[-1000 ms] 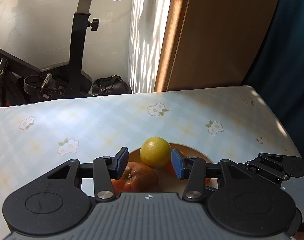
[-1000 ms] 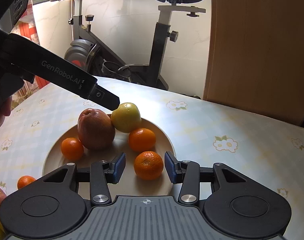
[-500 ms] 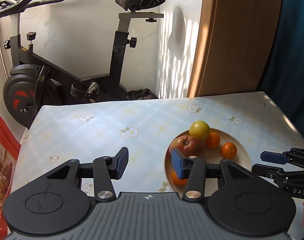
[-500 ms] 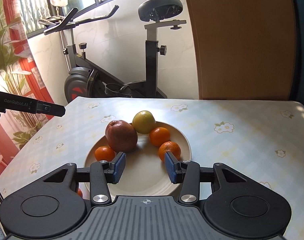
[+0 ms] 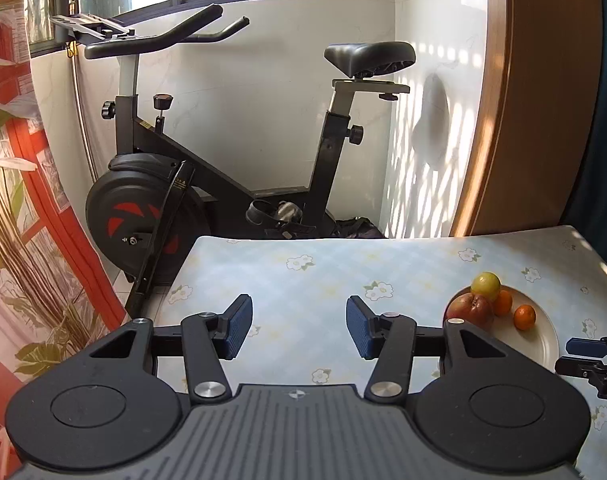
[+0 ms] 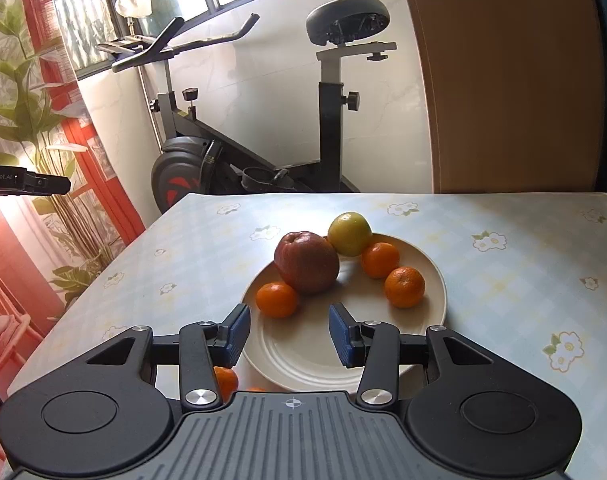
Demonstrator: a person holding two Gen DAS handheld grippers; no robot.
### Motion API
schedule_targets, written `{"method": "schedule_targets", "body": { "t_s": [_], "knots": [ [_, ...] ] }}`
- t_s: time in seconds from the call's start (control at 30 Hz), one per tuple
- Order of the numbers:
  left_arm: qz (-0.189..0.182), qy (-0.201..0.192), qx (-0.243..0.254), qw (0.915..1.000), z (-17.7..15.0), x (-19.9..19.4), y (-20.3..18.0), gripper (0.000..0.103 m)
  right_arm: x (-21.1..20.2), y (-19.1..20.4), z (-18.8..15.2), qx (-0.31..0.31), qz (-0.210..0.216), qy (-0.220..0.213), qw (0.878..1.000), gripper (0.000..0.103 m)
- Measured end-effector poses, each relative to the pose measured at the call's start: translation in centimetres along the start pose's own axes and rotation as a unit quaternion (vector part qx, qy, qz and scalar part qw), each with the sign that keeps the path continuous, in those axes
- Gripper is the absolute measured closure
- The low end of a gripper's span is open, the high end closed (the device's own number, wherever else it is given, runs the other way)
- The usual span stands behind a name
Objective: Organize fruits
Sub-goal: 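Move both tools back to the fruit pile toward a red apple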
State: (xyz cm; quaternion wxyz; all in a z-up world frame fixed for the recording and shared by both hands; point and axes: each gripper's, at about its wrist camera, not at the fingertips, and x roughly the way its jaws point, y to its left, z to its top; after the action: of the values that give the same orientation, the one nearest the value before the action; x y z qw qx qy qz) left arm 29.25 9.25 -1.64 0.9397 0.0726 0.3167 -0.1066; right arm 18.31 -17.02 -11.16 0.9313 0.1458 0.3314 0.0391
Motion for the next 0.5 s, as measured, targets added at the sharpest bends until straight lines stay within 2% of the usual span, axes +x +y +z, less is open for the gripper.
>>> {"method": "schedule_targets", "body": {
  "t_s": [0.2, 0.3, 0.5],
  "knots": [
    [-0.012, 0.013, -0.015, 0.9997, -2.5, -0.3, 1.1, 0.048, 0.3, 1.9, -1.5, -0.003, 0.007, 0.018, 1.0, 0.062],
    [-0.031, 0.023, -0.03, 0.9988, -4.0, -0.3, 1.4, 0.048, 0.6, 3.0, -2.1, -0.02, 0.0, 0.03, 0.999, 0.062],
    [-0.069, 0.043, -0.029, 0.9962, -6.2, 0.3, -0.8, 0.048, 0.4, 4.3, -2.9, -0.032, 0.003, 0.043, 0.999, 0.062]
  ]
}}
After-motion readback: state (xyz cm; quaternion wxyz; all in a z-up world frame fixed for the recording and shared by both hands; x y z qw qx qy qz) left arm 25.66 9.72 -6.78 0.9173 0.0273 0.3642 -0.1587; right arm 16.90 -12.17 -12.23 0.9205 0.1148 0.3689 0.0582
